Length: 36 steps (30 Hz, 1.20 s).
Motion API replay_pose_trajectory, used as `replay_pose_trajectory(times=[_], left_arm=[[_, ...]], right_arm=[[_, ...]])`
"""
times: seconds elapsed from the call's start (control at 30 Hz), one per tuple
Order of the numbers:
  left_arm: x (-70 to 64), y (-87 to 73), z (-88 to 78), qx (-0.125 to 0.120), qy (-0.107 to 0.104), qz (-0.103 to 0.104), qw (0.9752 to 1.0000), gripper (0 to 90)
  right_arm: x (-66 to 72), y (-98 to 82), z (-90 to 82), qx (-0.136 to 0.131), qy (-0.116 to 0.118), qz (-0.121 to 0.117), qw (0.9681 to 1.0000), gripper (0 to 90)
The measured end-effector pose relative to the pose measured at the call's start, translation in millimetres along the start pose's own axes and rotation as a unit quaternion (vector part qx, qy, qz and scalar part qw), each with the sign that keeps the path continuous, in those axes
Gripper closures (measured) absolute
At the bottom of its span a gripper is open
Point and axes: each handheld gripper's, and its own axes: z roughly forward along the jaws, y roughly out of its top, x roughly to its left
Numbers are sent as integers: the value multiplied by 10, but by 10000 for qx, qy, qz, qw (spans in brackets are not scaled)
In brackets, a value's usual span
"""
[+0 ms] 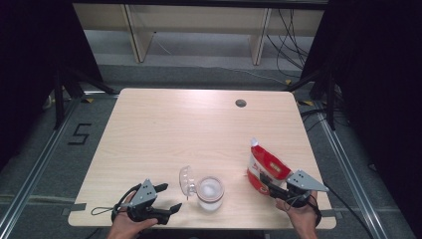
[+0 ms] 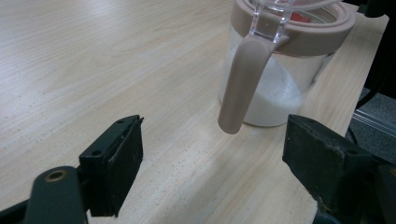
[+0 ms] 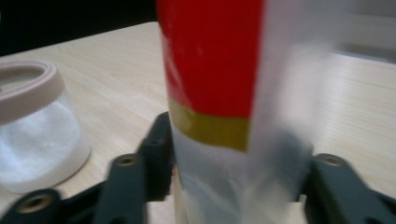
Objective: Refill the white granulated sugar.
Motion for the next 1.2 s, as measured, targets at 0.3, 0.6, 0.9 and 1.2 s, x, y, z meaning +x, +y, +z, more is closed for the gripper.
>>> replay_pose_trajectory(times=[0.3, 0.6, 0.9, 1.2], left_arm=[[-6, 14, 14, -6, -41, 2, 10000, 198], [-8, 24, 20, 11, -19, -1, 10000, 198], [-23, 17, 40, -13, -52, -58, 10000, 198], [-24, 4, 21, -20, -48, -83, 10000, 198]], right_arm=[[69, -19, -236, 173, -196, 76, 9996, 381], [61, -37, -318, 279, -337, 117, 9990, 354], [123, -51, -422, 417, -549, 227, 9974, 330], [157, -72, -476, 516, -568, 46, 9970, 323]])
